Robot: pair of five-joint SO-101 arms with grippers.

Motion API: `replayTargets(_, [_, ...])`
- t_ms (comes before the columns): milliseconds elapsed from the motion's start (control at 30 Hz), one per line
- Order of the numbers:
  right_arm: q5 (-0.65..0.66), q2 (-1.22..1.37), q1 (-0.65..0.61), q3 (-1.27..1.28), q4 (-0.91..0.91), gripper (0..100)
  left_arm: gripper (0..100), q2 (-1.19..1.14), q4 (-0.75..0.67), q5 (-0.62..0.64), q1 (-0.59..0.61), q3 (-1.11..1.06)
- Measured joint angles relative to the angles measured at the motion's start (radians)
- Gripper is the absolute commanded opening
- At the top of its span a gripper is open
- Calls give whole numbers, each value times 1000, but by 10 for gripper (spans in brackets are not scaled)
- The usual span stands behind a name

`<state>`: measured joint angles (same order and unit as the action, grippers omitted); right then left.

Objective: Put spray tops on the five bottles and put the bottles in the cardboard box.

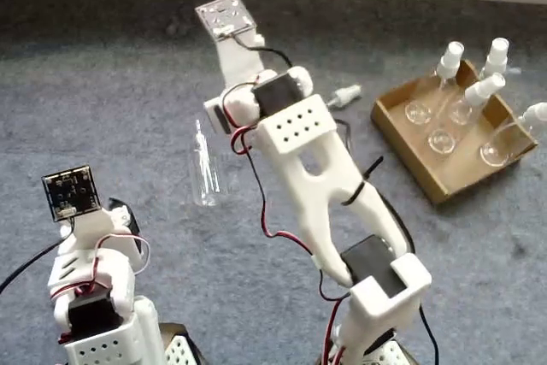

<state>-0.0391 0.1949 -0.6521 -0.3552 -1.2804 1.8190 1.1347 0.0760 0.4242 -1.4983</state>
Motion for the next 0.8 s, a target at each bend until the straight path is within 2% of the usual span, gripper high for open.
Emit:
replayTargets(267, [-25, 282, -92, 0, 78, 271, 8, 0, -9, 0, 38, 0])
replayTargets(667, [-28, 466, -129, -34, 201, 262, 8, 0, -9, 0, 78, 0])
replayTargets(800, [-26, 502, -127, -34, 204, 146, 8, 0, -9, 0, 78, 0])
